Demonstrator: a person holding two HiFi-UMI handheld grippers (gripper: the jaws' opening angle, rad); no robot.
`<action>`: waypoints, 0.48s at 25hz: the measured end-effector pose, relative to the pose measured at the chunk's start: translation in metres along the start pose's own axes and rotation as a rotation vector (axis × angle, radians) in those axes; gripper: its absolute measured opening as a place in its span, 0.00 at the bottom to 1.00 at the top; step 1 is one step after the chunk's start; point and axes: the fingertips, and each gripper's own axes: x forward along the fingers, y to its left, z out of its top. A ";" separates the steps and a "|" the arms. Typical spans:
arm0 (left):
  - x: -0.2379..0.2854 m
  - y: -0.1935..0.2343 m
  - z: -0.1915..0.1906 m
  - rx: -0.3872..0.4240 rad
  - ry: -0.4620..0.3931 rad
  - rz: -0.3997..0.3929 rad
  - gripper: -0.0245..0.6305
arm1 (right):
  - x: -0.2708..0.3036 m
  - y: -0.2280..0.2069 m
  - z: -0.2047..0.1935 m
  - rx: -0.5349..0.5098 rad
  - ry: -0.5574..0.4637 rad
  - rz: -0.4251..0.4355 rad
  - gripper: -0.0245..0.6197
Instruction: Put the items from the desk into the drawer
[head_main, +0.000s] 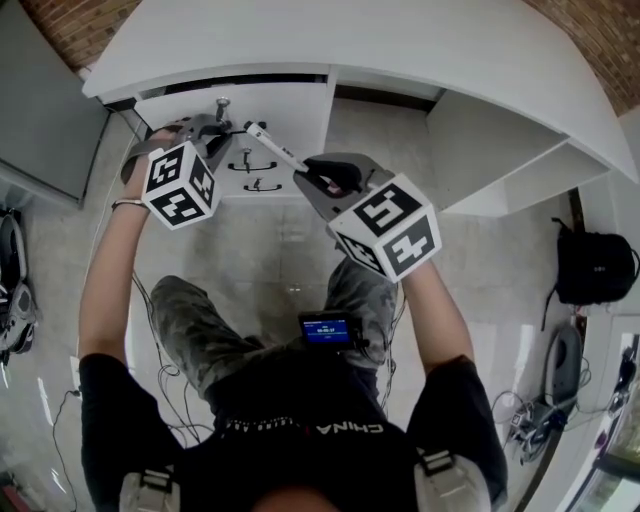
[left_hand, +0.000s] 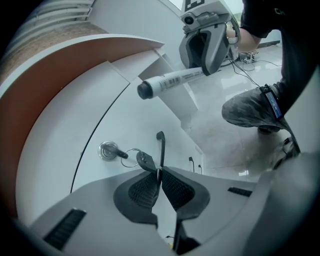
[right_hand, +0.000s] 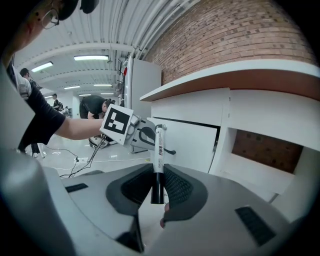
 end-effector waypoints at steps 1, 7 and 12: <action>-0.003 -0.003 0.000 -0.001 -0.001 -0.002 0.09 | -0.003 0.001 0.003 -0.005 -0.003 0.004 0.15; -0.027 -0.021 0.002 -0.020 -0.016 -0.006 0.09 | -0.027 0.003 0.020 -0.021 -0.014 0.035 0.15; -0.043 -0.035 0.005 -0.031 -0.020 -0.003 0.09 | -0.047 0.014 0.032 -0.038 -0.023 0.083 0.15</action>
